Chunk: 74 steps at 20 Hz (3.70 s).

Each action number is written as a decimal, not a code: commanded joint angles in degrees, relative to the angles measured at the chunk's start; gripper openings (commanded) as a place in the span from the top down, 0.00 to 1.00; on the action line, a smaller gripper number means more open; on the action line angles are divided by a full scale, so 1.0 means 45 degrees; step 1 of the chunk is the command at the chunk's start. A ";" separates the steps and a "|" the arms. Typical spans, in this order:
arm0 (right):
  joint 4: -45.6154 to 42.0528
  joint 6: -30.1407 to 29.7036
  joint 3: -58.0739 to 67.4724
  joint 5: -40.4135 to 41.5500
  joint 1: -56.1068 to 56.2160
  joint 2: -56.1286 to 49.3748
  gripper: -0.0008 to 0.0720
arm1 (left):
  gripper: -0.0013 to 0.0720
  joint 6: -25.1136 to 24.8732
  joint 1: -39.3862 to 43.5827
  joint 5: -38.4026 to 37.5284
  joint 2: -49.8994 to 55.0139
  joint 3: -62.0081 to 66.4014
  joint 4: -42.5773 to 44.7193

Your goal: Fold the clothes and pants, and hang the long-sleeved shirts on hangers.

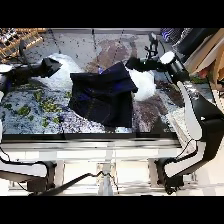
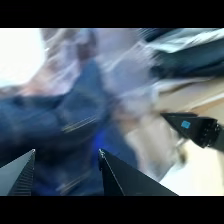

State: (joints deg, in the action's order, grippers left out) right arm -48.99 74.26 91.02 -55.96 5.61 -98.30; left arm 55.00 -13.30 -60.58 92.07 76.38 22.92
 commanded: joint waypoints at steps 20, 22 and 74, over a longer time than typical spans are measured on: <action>0.0452 -0.0986 -0.8670 0.2254 0.0287 0.2506 0.95 | 0.41 -0.0039 0.1778 -0.1651 0.0389 -0.1141 0.6052; 0.0238 -0.0976 -0.7781 0.2769 -0.0117 0.2511 0.94 | 0.41 -0.0039 0.1661 -0.2171 0.0389 -0.1141 0.6115; -0.1545 0.1117 0.2215 -0.3177 0.0107 1.4557 0.94 | 0.97 0.1608 -0.0928 -0.3283 -1.0744 0.3774 -0.5081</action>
State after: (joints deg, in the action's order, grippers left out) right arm -52.01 74.98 89.97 -72.84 6.11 -33.98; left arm 59.64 -15.70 -77.19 50.74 90.00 2.17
